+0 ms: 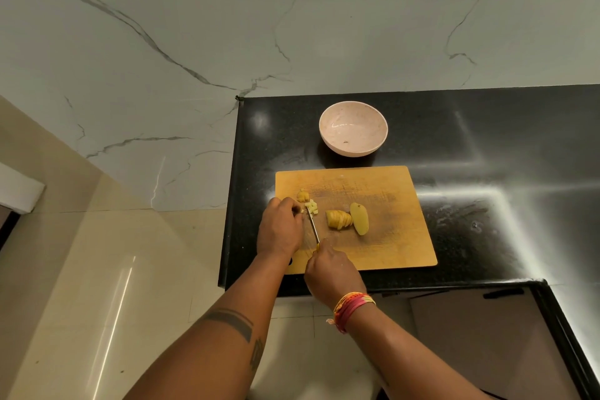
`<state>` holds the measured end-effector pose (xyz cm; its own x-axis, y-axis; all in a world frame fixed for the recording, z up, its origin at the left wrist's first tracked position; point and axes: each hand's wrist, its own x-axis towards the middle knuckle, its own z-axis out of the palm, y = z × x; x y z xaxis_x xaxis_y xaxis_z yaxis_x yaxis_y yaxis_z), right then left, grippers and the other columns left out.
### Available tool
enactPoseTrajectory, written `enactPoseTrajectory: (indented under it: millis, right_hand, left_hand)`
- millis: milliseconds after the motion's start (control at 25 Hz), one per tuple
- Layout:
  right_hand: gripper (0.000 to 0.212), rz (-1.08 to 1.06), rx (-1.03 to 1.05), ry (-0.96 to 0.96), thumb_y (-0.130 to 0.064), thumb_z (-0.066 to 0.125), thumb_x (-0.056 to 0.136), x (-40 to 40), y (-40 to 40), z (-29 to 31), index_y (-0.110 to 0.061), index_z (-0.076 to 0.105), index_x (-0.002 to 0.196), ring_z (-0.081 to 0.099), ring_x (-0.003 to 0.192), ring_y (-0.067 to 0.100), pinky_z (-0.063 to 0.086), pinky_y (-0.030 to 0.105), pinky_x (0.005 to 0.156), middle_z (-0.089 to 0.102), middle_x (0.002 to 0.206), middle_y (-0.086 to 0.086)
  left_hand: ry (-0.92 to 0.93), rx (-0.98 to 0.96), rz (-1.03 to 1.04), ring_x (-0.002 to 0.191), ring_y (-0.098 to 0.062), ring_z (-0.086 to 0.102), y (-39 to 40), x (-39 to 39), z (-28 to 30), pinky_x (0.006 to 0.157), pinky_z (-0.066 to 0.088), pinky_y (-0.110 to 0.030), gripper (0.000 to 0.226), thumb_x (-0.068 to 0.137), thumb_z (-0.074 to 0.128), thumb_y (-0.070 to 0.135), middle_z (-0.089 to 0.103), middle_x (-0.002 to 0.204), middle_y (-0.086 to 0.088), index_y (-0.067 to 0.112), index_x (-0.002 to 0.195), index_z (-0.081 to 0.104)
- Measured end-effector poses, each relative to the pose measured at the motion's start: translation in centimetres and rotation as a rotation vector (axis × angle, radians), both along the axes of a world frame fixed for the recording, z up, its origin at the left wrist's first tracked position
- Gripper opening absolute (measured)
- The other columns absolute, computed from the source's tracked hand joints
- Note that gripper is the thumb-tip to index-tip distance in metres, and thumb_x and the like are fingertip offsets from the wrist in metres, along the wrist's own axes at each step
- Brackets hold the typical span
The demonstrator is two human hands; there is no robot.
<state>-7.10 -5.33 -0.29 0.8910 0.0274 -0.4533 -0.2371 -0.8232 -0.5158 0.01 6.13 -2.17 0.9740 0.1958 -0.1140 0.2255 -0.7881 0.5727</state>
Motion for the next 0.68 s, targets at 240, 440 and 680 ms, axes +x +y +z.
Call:
enactPoseTrajectory:
  millis: [240, 440, 680]
  right_hand:
    - [0.007, 0.049, 0.008, 0.007, -0.016, 0.038, 0.100, 0.4, 0.0, 0.2, -0.016, 0.044, 0.104, 0.058, 0.066, 0.020, 0.041, 0.029, 0.051, 0.059, 0.079, 0.005]
    - [0.011, 0.032, -0.003, 0.025, -0.017, 0.041, 0.098, 1.0, 0.4, -0.1, -0.017, 0.050, 0.104, 0.062, 0.075, 0.023, 0.057, 0.040, 0.068, 0.062, 0.087, 0.007]
    - [0.015, 0.073, -0.018, 0.072, -0.013, 0.042, 0.094, 1.7, 0.3, 0.1, -0.015, 0.049, 0.107, 0.065, 0.081, 0.028, 0.058, 0.042, 0.072, 0.063, 0.092, 0.011]
  left_hand:
    - [0.006, 0.016, 0.007, 0.096, -0.011, 0.055, 0.2, 0.3, 0.0, 0.080, 0.050, -0.024, 0.017, 0.100, 0.062, 0.025, 0.055, 0.116, 0.002, 0.024, 0.115, 0.069]
    - [0.014, 0.007, 0.023, 0.095, -0.008, 0.054, 0.4, 0.4, -0.2, 0.079, 0.048, -0.022, 0.015, 0.100, 0.062, 0.026, 0.055, 0.116, 0.004, 0.024, 0.113, 0.068]
    - [0.042, 0.027, 0.025, 0.094, -0.010, 0.054, 0.3, 0.8, 0.1, 0.078, 0.051, -0.025, 0.014, 0.100, 0.062, 0.028, 0.055, 0.115, 0.002, 0.023, 0.111, 0.069]
